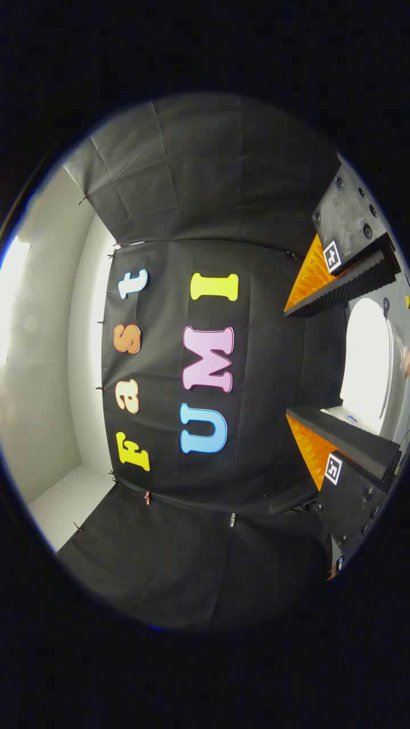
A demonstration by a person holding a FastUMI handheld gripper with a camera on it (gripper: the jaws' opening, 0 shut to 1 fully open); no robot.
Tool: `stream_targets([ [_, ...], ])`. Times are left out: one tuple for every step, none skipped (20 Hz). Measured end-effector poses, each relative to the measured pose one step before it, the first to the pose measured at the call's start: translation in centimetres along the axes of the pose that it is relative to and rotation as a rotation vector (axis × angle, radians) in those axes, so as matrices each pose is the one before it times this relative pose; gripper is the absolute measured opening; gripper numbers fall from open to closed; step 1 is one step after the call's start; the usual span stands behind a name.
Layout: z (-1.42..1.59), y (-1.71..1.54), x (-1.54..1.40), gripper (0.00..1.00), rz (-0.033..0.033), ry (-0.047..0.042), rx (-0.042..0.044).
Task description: Open the toilet lid.
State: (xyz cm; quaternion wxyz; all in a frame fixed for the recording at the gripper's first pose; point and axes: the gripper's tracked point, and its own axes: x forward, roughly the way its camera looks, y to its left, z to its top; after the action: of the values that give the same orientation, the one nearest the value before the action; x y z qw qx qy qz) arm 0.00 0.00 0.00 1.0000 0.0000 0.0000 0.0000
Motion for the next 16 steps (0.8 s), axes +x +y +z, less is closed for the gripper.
stream_targets([
  [-0.013, -0.055, 0.039, 0.99, -0.00267, 0.00242, -0.00488],
  [0.034, 0.077, 0.119, 0.99, 0.00005, 0.00125, 0.00109],
  [0.023, 0.142, 0.076, 0.99, 0.00395, 0.00010, 0.00648],
  [-0.027, 0.104, -0.009, 0.99, 0.00327, 0.00062, 0.00607],
  [-0.089, 0.029, 0.082, 0.98, 0.00014, 0.00242, 0.00409],
  [-0.154, -0.106, -0.003, 0.99, 0.00167, 0.00363, 0.00400],
  [-0.077, 0.061, 0.023, 0.99, 0.00171, 0.00404, 0.00400],
  [-0.187, -0.041, 0.033, 0.99, -0.00092, 0.00417, 0.00454],
  [-0.057, -0.122, 0.037, 0.99, -0.00343, 0.00372, 0.00030],
  [0.029, -0.121, 0.041, 0.99, -0.00538, 0.00068, -0.00100],
  [0.241, -0.082, 0.011, 0.99, -0.00408, -0.00447, -0.00133],
  [0.232, 0.008, -0.111, 0.99, -0.00229, -0.00756, -0.00156],
  [0.274, 0.020, -0.127, 0.99, -0.00154, -0.00890, -0.00263],
  [0.194, -0.014, 0.017, 0.99, -0.00092, -0.00712, -0.00502],
  [0.102, 0.089, 0.079, 0.99, -0.00263, -0.00347, -0.00872],
  [-0.039, 0.057, -0.020, 0.99, -0.00082, -0.00066, -0.00965],
])
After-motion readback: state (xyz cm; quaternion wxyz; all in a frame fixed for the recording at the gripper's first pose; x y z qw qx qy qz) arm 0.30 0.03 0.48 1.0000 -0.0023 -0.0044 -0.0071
